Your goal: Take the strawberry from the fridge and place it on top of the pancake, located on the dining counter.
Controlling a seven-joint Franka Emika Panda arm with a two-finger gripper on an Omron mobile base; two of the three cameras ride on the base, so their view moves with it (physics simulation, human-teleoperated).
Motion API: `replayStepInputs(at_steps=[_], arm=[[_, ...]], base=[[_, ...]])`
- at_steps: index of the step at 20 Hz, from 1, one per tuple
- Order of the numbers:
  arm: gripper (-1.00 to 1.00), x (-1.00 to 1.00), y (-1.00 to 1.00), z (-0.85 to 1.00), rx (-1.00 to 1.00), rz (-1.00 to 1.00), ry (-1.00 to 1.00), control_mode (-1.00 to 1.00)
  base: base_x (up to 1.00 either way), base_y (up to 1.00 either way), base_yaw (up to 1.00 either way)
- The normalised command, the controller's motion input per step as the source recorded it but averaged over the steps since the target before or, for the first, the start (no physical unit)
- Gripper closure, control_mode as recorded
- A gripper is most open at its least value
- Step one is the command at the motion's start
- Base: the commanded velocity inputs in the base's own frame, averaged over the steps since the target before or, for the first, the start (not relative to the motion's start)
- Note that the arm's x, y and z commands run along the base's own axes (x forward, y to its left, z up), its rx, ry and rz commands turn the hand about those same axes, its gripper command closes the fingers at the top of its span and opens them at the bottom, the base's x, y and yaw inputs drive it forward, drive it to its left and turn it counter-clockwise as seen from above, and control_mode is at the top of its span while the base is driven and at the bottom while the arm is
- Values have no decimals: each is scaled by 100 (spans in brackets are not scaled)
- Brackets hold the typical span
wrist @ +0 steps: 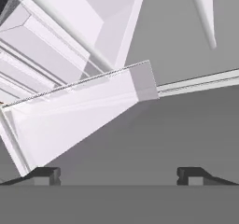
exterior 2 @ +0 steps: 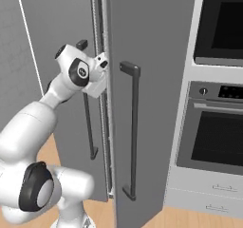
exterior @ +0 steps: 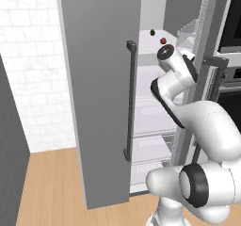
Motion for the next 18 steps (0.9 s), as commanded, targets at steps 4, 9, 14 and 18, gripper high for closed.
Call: replayStepInputs(at_steps=[4, 9, 14, 18], arm=[[-100, -28, -69, 17, 0, -10, 0, -100], [-100, -41, -78, 19, 0, -10, 0, -100], [-100, -39, -81, 16, 0, -11, 0, -100], [-100, -22, -81, 21, 0, -14, 0, -100]], base=[[0, 0, 0], [0, 0, 0], [0, 0, 0], [0, 0, 0]])
